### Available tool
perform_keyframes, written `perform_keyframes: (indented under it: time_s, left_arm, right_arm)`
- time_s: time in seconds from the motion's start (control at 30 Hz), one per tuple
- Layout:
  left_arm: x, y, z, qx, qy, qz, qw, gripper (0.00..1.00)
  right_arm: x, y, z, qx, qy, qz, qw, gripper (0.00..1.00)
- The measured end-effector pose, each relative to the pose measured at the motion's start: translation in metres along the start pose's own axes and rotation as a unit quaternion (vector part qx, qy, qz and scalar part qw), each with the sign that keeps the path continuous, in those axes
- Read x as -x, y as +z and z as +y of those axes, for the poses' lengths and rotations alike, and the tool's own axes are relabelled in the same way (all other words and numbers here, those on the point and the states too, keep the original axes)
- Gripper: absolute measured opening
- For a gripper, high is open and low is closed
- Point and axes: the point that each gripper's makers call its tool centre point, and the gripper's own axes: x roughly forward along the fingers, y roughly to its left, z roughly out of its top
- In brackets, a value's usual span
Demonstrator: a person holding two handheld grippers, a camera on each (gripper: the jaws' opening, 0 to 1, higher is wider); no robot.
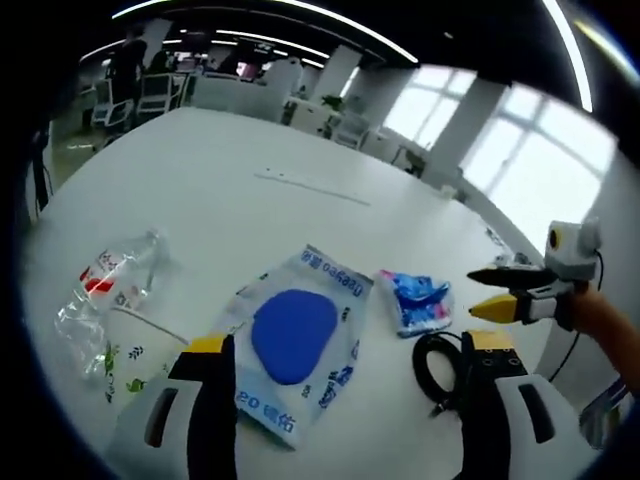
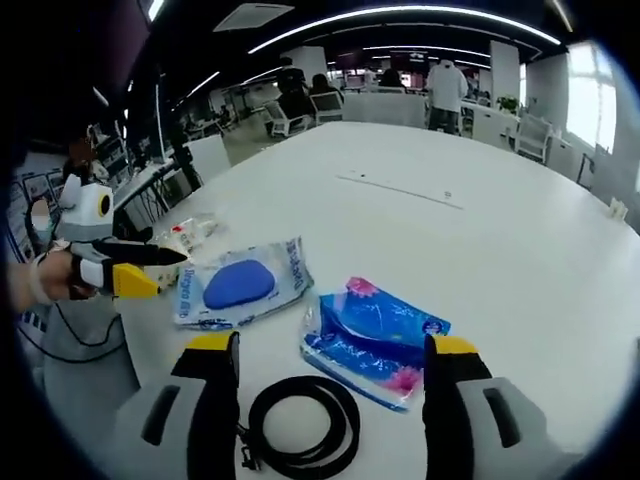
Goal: Arrange the tabletop items into an orderly group along one side of the table until the central work area is clear of visible clutter.
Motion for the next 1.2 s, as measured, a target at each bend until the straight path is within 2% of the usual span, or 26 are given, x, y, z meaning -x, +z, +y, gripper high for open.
perform_keyframes:
  time_s: [0.23, 0.3, 0.5, 0.6, 0.77, 0.97, 1.07, 1.2]
  left_arm:
    - [0.009, 0.000, 0.015, 0.022, 0.022, -0.008, 0.9995, 0.89]
    - [0.013, -0.002, 0.019, 0.021, 0.030, -0.010, 0.9993, 0.88]
    - [0.024, -0.011, 0.025, 0.039, 0.044, -0.014, 0.9982, 0.87]
    - [0.028, -0.017, 0.022, 0.053, 0.045, -0.010, 0.9975, 0.86]
    - [0.029, -0.028, 0.024, 0.060, 0.056, -0.005, 0.9966, 0.84]
    - [0.027, -0.038, 0.031, 0.070, 0.061, 0.003, 0.9957, 0.81]
    - [0.030, -0.040, 0.031, 0.071, 0.064, 0.005, 0.9954, 0.74]
    - [0.030, -0.047, 0.034, 0.068, 0.069, 0.016, 0.9952, 0.74]
  right_arm:
    - [-0.021, 0.016, 0.010, 0.032, 0.030, 0.012, 0.9989, 0.69]
    - [-0.031, 0.025, 0.007, 0.035, 0.036, 0.014, 0.9986, 0.68]
    - [-0.051, 0.038, 0.027, 0.072, 0.074, 0.025, 0.9943, 0.64]
    - [-0.058, 0.041, 0.031, 0.090, 0.082, 0.036, 0.9919, 0.62]
    - [-0.065, 0.047, 0.039, 0.096, 0.092, 0.036, 0.9905, 0.62]
    - [-0.074, 0.048, 0.041, 0.102, 0.101, 0.044, 0.9886, 0.60]
    - [-0.077, 0.049, 0.042, 0.106, 0.105, 0.046, 0.9878, 0.60]
    - [-0.083, 0.053, 0.040, 0.117, 0.114, 0.057, 0.9849, 0.60]
